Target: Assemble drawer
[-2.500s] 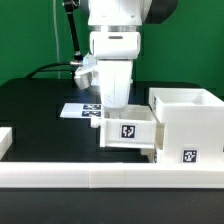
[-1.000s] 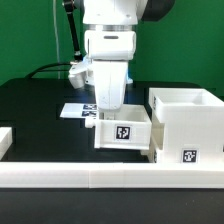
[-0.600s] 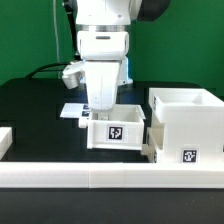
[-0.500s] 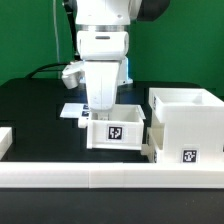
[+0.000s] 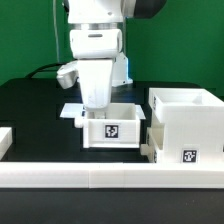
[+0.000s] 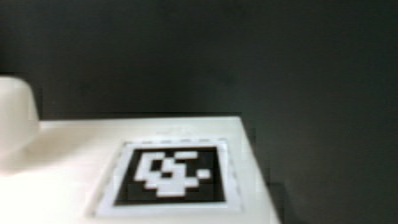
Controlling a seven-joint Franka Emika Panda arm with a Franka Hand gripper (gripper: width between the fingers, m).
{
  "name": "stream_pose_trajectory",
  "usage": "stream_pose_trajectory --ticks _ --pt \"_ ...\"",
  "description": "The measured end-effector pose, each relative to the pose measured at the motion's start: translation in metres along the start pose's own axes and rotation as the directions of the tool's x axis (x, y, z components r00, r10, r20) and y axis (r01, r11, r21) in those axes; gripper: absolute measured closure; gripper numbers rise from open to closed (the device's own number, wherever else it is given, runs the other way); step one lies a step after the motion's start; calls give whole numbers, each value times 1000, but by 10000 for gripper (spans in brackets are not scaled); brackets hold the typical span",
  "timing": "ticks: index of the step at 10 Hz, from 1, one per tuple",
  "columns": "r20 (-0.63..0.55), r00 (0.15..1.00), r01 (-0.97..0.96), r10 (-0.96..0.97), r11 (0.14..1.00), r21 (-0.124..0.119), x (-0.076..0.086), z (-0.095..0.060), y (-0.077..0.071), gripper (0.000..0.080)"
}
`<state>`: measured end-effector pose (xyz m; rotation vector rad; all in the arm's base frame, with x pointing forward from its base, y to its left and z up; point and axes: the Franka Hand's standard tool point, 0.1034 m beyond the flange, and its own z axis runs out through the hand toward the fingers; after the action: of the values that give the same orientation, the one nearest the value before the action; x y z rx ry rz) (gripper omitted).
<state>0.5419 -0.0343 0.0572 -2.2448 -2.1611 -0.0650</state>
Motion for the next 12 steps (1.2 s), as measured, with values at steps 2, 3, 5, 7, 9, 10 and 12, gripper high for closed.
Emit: stream_pose_trajectory --ticks 2,3,5,7,9,10,12 --pt "0 1000 -3 3 1000 -4 2 0 0 757" --pt "-1 1000 -4 4 1000 -2 2 0 0 757" --pt "-3 1000 1 -1 1000 -3 9 0 0 757" --pt "-5 1000 2 -2 1000 -2 21 0 1 757" --pt "-7 1000 -4 4 1000 3 25 4 -1 757" --pt "-7 1000 -8 8 1000 3 23 4 -2 757" --pt "-7 1000 -8 8 1000 3 23 5 -2 757"
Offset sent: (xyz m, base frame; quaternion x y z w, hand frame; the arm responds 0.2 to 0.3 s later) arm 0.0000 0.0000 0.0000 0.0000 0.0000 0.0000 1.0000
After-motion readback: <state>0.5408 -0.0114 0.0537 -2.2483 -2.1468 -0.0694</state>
